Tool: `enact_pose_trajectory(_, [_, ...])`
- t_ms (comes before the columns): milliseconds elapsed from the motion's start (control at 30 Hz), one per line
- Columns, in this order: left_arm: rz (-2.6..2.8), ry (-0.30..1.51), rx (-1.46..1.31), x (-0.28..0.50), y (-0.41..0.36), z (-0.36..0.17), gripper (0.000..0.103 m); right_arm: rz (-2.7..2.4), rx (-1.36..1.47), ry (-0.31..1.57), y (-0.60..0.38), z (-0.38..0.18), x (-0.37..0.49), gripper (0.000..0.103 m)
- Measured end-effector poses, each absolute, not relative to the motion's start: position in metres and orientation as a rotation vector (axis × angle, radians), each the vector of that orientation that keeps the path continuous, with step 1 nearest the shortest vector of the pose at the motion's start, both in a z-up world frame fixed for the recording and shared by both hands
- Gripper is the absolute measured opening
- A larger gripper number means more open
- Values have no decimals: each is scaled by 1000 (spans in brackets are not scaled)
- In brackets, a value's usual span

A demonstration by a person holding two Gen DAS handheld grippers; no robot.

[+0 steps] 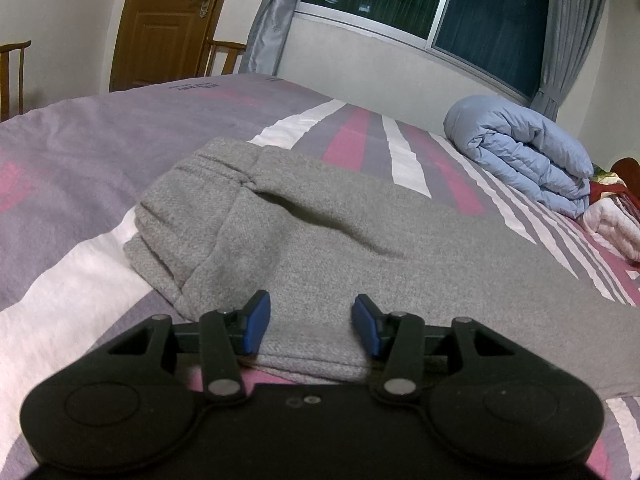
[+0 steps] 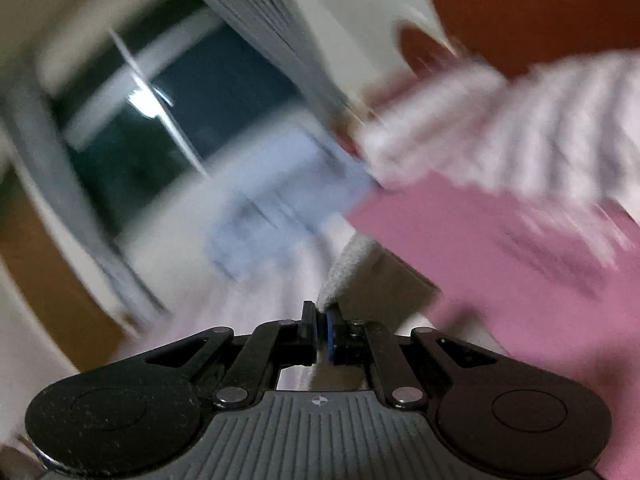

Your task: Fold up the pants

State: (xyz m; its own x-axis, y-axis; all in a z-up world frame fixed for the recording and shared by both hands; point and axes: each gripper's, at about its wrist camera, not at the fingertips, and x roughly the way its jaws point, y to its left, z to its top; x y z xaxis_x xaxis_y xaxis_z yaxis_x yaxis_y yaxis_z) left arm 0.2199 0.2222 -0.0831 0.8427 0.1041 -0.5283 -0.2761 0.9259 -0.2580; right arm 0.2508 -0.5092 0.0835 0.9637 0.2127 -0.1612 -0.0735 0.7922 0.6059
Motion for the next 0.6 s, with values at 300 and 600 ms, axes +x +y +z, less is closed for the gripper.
enact_pose_trajectory(300, [194, 527, -351, 219, 226, -84, 38, -82, 907, 589, -561, -66, 235, 5])
enact_pose_trajectory(600, [193, 525, -354, 219, 226, -83, 38, -76, 887, 564, -558, -55, 233, 5])
